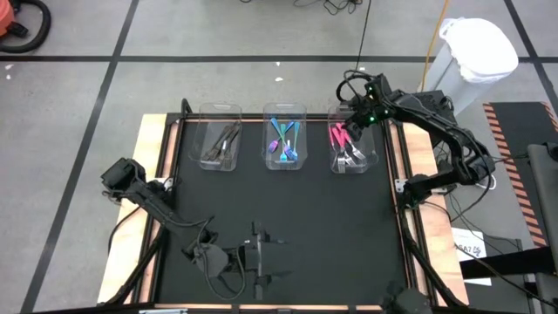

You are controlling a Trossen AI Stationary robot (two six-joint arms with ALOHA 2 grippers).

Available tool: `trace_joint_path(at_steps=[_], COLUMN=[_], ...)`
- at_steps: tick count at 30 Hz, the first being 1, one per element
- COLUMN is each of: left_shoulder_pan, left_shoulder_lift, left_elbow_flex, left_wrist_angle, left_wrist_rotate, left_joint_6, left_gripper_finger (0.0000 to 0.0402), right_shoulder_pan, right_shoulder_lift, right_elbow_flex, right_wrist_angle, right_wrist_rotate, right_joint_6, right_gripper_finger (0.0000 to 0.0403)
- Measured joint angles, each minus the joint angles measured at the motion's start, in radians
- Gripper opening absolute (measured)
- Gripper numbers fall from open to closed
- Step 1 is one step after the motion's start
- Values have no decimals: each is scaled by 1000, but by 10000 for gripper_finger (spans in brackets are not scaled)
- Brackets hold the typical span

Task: Sort silverware by color (type)
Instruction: Put the pink fork into the right transparent bin, then return to Home Position

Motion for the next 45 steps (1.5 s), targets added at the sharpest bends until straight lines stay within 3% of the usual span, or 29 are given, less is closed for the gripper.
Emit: trace_joint_path(at_steps=[7,11,15,21,23,26,34,43,45], left_shoulder_pan=[3,7,8,10,10,13,37,114,128], left_shoulder_lift=[0,0,0,0,0,0,-8,-8,-8], left_elbow_flex=[0,0,0,0,0,0,4,4,4], left_wrist_angle=[-14,-14,-18,-21,-21,-20,3,-3,-2], left_wrist_rotate=[0,0,-35,-234,-227,-127,-38,115,113], left_joint_6=[0,0,3,79,78,55,57,0,0], left_gripper_finger=[334,334,334,334,333,321,200,24,7], right_shoulder_pan=[2,11,49,163,202,244,301,404,432], right_shoulder_lift=[-116,-217,-335,-503,-571,-680,-897,-971,-977], right_elbow_flex=[-1,-1,-1,-52,-97,-176,-332,-475,-512], right_wrist_angle=[14,9,-26,-57,-32,24,146,250,297], right_wrist_rotate=[161,164,65,-95,-96,-94,-97,-98,-97], right_joint_6=[30,48,85,101,103,119,187,231,231], right_gripper_finger=[215,243,252,244,234,212,121,12,4])
